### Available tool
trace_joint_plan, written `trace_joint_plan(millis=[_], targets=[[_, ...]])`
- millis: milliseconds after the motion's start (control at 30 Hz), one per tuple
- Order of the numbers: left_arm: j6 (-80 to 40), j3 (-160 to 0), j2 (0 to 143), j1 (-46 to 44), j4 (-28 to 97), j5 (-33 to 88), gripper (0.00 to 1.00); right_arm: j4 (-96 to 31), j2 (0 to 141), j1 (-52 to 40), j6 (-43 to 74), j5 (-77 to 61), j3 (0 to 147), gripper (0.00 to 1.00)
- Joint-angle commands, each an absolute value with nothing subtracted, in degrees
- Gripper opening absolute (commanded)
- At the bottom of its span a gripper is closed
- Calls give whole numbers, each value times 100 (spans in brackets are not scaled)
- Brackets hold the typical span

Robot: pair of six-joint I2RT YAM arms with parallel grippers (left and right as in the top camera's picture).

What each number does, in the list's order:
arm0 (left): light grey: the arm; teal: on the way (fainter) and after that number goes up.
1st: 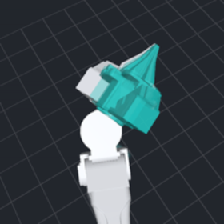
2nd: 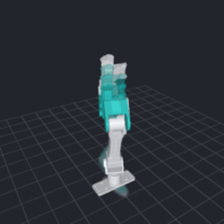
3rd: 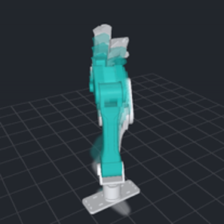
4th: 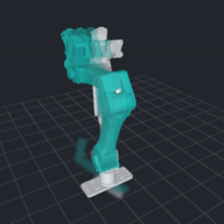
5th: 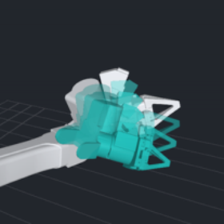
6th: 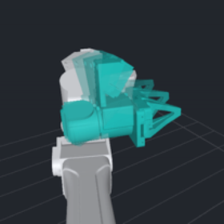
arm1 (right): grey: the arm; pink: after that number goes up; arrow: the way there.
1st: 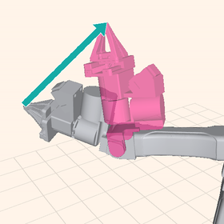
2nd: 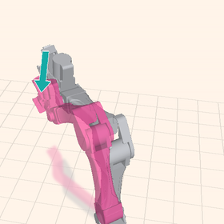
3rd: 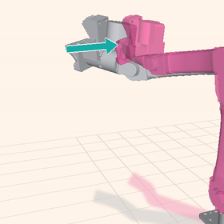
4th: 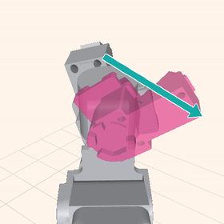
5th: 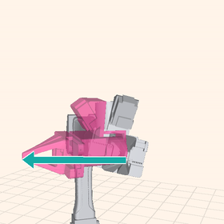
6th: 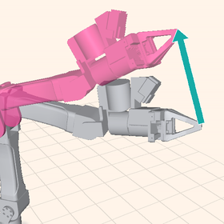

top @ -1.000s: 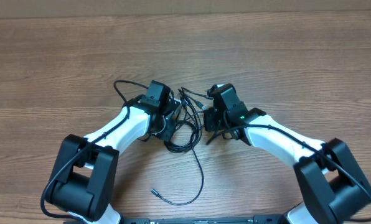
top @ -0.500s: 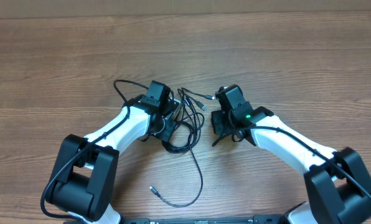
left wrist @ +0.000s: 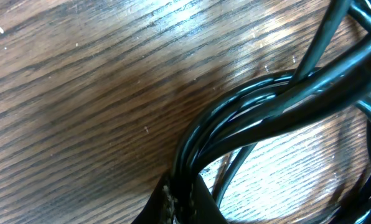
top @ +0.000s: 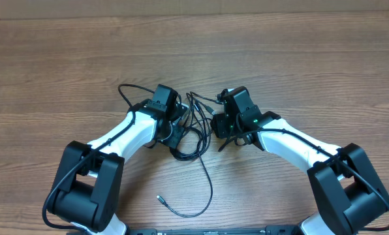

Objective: Untangle cables

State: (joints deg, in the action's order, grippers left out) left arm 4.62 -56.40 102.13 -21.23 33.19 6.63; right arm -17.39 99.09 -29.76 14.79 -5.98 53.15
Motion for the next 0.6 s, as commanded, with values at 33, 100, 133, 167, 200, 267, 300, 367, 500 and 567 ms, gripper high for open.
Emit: trace_joint_plan(millis=[33,100,133,167,200,267,300,367,500,567], targets=[[530,-5380,10569,-2051,3273,451,4,-1638,10221,-2982,1474,-521,5358,43],[530,-5380,10569,-2051,3273,454,4,-1431,10324,-2982,1446,-521,5358,43],[530,-5380,10569,-2056,3273,454,4,-1341,10324,-2982,1448,-523,5358,43],[508,-5380,10569,-2056,3273,456,4,-1260,10324,-2982,1450,-523,5358,42],[508,-5380,10569,-2058,3273,456,4,-1232,10324,-2991,1452,-528,5358,39],[510,-5380,10569,-2062,3273,471,4,-1205,10346,-2993,1452,-523,5358,35],[510,-5380,10569,-2062,3271,543,4,-1179,10377,-2993,1455,-523,5356,33],[510,-5380,10569,-2062,3267,628,4,-1028,10484,-2993,1455,-523,5321,29],[519,-5380,10569,-2062,3267,707,4,-727,10608,-2993,1496,-572,5284,25],[519,-5380,10569,-2062,3264,707,4,-733,10630,-2993,1494,-572,5282,30]])
